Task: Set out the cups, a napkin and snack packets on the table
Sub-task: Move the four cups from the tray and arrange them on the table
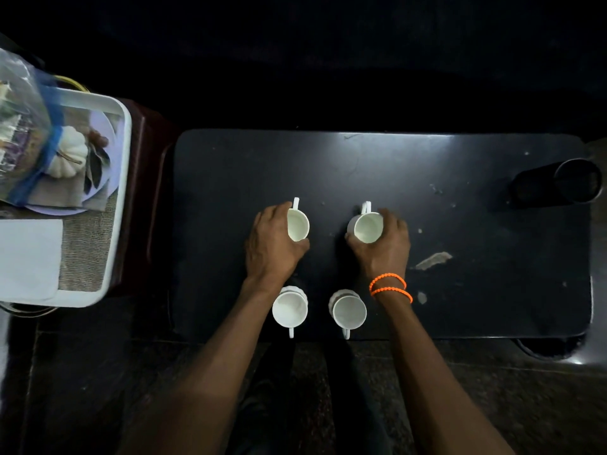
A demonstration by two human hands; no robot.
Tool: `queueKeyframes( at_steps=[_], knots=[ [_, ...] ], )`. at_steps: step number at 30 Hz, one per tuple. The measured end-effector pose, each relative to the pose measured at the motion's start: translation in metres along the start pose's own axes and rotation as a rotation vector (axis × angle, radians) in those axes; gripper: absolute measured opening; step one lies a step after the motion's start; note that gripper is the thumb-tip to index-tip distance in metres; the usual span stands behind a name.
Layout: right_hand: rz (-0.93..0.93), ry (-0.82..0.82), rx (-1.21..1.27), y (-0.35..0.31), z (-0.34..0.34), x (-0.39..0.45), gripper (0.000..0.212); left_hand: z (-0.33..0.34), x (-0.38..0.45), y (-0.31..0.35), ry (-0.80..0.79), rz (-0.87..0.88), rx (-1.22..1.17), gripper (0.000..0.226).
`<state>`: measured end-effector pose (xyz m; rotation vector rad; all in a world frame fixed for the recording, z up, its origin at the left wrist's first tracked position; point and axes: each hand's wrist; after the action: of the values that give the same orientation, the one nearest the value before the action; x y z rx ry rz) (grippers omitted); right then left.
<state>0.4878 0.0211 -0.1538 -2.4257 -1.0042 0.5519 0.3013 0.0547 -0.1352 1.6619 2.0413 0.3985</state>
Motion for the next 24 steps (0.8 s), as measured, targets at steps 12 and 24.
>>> queueKeyframes(
  at_steps=[12,24],
  knots=[
    [-0.072,-0.032,0.008,-0.002,0.020,-0.017,0.080,0.003,0.002,0.000,0.041,-0.004,-0.002,0.076],
    [-0.024,-0.040,-0.009,0.047,-0.019,-0.117,0.084,-0.008,-0.106,-0.024,-0.145,-0.179,0.016,0.107]
  ],
)
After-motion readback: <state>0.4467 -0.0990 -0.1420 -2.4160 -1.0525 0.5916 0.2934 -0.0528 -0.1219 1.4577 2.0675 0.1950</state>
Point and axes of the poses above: each hand's wrist, its own x-axis towards the middle knuckle, its own z-axis out of the palm, y = z × x, and after that the axes turned 13 degrees about y, right-handed
